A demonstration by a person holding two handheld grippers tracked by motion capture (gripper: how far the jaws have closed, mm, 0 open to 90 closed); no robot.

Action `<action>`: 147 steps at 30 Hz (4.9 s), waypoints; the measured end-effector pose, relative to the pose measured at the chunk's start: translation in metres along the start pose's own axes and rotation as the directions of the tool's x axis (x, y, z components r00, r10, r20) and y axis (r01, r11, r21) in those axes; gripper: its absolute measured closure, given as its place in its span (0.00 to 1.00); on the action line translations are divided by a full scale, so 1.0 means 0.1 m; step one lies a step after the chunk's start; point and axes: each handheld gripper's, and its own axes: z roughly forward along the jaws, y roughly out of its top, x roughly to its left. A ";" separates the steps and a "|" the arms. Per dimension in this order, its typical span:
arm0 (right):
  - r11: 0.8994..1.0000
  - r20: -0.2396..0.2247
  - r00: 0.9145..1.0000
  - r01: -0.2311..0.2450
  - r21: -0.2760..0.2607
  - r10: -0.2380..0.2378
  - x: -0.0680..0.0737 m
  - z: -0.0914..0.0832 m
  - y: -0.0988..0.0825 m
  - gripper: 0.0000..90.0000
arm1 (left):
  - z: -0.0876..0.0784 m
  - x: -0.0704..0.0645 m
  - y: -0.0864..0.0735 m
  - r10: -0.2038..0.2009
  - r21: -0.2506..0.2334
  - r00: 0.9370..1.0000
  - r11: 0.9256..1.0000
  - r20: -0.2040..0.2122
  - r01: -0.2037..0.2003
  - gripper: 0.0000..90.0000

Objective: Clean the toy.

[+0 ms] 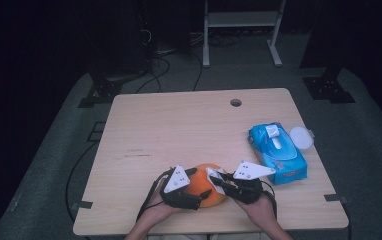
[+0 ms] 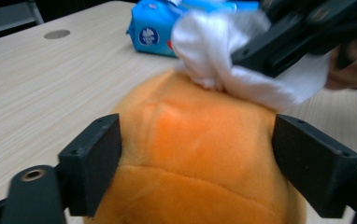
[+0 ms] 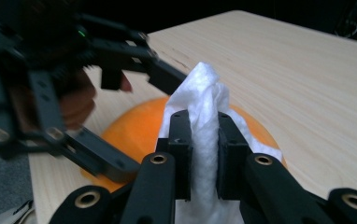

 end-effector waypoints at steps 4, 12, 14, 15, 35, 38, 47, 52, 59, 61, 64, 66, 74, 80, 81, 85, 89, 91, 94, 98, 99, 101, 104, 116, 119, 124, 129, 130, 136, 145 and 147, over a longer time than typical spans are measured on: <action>0.998 0.050 0.997 -0.057 0.006 0.057 -0.19 -0.04 -0.06 0.87 | -0.10 0.06 0.02 -0.025 -0.029 0.999 0.999 -0.019 0.025 0.14; 1.000 0.052 0.998 -0.022 -0.017 0.023 -0.09 -0.06 0.00 0.87 | 0.01 -0.02 -0.01 0.002 0.009 0.999 1.000 0.033 -0.003 0.28; 1.000 0.023 1.000 0.016 -0.025 -0.015 0.02 -0.05 0.04 0.87 | 0.03 -0.08 0.00 0.045 0.019 0.998 0.999 0.031 -0.046 0.28; 0.999 0.026 0.999 0.040 -0.021 -0.040 0.04 -0.04 0.06 0.87 | 0.03 -0.09 0.00 0.056 0.020 0.998 0.998 0.030 -0.056 0.28; 0.987 0.038 0.987 0.158 0.033 -0.159 0.20 0.00 0.11 0.87 | 0.15 -0.18 -0.05 0.042 0.054 0.998 0.998 0.049 -0.045 0.27; 0.991 0.083 0.988 0.127 0.034 -0.130 0.07 -0.04 0.09 0.87 | 0.15 -0.10 -0.07 -0.039 0.042 0.998 0.998 0.040 0.037 0.19; 0.995 0.042 0.995 0.089 0.038 -0.090 0.04 -0.06 0.07 0.87 | 0.21 -0.08 -0.11 -0.073 0.067 0.995 0.995 0.063 0.069 0.18; 0.986 0.028 0.988 0.150 0.069 -0.152 0.17 0.04 0.06 0.87 | 0.20 -0.11 -0.12 -0.040 0.093 0.998 0.995 0.041 0.036 0.24; 0.998 0.137 0.990 0.041 0.042 -0.046 -0.19 -0.17 0.04 0.87 | 0.21 -0.13 -0.10 -0.028 0.068 0.998 0.997 0.050 0.024 0.21; 0.998 0.140 0.989 0.043 0.048 -0.050 -0.19 -0.16 0.02 0.87 | 0.19 -0.12 -0.08 -0.032 0.025 0.998 0.999 0.045 0.031 0.17; 0.998 0.073 0.996 0.049 0.029 -0.051 -0.12 -0.11 0.01 0.87 | 0.19 -0.11 -0.07 -0.027 0.008 0.999 1.000 0.026 0.027 0.14; 0.995 0.054 0.994 0.091 0.040 -0.093 -0.04 -0.07 0.03 0.87 | 0.20 -0.12 -0.11 -0.011 0.029 1.000 1.000 0.018 0.011 0.15; 0.998 0.108 0.993 0.040 0.050 -0.045 -0.19 -0.16 0.00 0.87 | 0.19 -0.10 -0.12 -0.035 0.044 0.999 0.998 0.038 0.034 0.22; 0.998 0.020 0.998 0.062 0.023 -0.062 -0.03 -0.10 0.01 0.87 | 0.17 -0.09 -0.05 -0.020 -0.022 0.999 1.000 0.034 0.021 0.17; 0.997 0.026 0.997 0.076 0.026 -0.077 -0.02 -0.09 0.02 0.87 | 0.18 -0.09 -0.06 -0.009 -0.017 0.999 1.000 0.031 0.010 0.21; 0.999 0.079 0.996 0.029 0.029 -0.032 -0.14 -0.15 0.01 0.87 | 0.19 -0.07 -0.09 -0.031 0.010 0.999 0.999 0.023 0.031 0.27; 0.997 0.142 0.987 -0.076 0.031 0.071 -0.38 -0.25 -0.09 0.87 | 0.16 -0.03 -0.12 -0.045 0.018 0.999 0.999 0.028 0.044 0.27; 0.993 0.119 0.986 -0.119 0.016 0.116 -0.42 -0.26 -0.13 0.87 | 0.14 -0.03 -0.09 -0.049 0.005 0.998 0.999 0.039 0.049 0.25; 0.996 0.085 0.992 -0.093 -0.009 0.093 -0.33 -0.23 -0.10 0.87 | 0.11 -0.02 -0.02 -0.059 -0.066 0.997 0.996 0.049 0.062 0.20; 0.999 0.064 0.997 -0.041 -0.022 0.043 -0.20 -0.18 -0.03 0.87 | 0.13 -0.02 -0.05 -0.056 -0.015 0.998 0.998 0.038 0.056 0.26; 0.999 0.067 0.997 -0.047 -0.020 0.048 -0.21 -0.18 -0.04 0.87 | 0.13 -0.01 -0.06 -0.060 -0.005 0.998 0.998 0.037 0.061 0.28; 0.997 0.080 0.994 -0.077 -0.007 0.077 -0.28 -0.19 -0.08 0.87 | 0.14 -0.01 -0.08 -0.060 0.004 0.998 0.998 0.029 0.060 0.29; 0.992 0.095 0.987 -0.128 0.009 0.126 -0.38 -0.18 -0.14 0.87 | 0.15 -0.01 -0.09 -0.067 0.009 0.997 0.998 0.028 0.067 0.30; 0.983 0.133 0.975 -0.181 0.015 0.177 -0.49 -0.22 -0.18 0.87 | 0.17 -0.04 -0.09 -0.060 0.009 0.998 0.998 0.026 0.060 0.30; 0.991 0.053 0.990 -0.131 -0.033 0.132 -0.32 -0.23 -0.05 0.87 | 0.19 -0.09 -0.08 -0.039 0.012 0.999 0.999 0.019 0.038 0.30; 0.992 0.056 0.991 -0.123 -0.002 0.123 -0.31 -0.18 -0.09 0.87 | 0.19 -0.11 -0.08 -0.033 0.015 0.999 0.999 0.017 0.033 0.30; 0.982 0.108 0.977 -0.187 0.018 0.184 -0.49 -0.22 -0.19 0.87 | 0.20 -0.12 -0.07 -0.025 0.019 0.999 1.000 0.019 0.025 0.30; 0.985 0.106 0.979 -0.174 0.010 0.172 -0.46 -0.23 -0.16 0.87 | 0.20 -0.12 -0.07 -0.024 0.017 1.000 1.000 0.018 0.024 0.30; 0.997 0.038 0.997 -0.073 0.006 0.073 -0.20 -0.15 -0.03 0.87 | 0.19 -0.13 -0.05 -0.020 0.011 1.000 1.000 0.021 0.020 0.28; 0.987 0.088 0.984 -0.158 0.015 0.156 -0.45 -0.22 -0.15 0.87 | 0.21 -0.03 -0.13 -0.094 0.042 0.994 0.995 0.059 0.092 0.16; 0.995 0.115 0.988 -0.102 0.016 0.099 -0.35 -0.20 -0.10 0.88 | 0.21 -0.08 -0.09 -0.049 0.055 0.998 0.997 0.027 0.047 0.26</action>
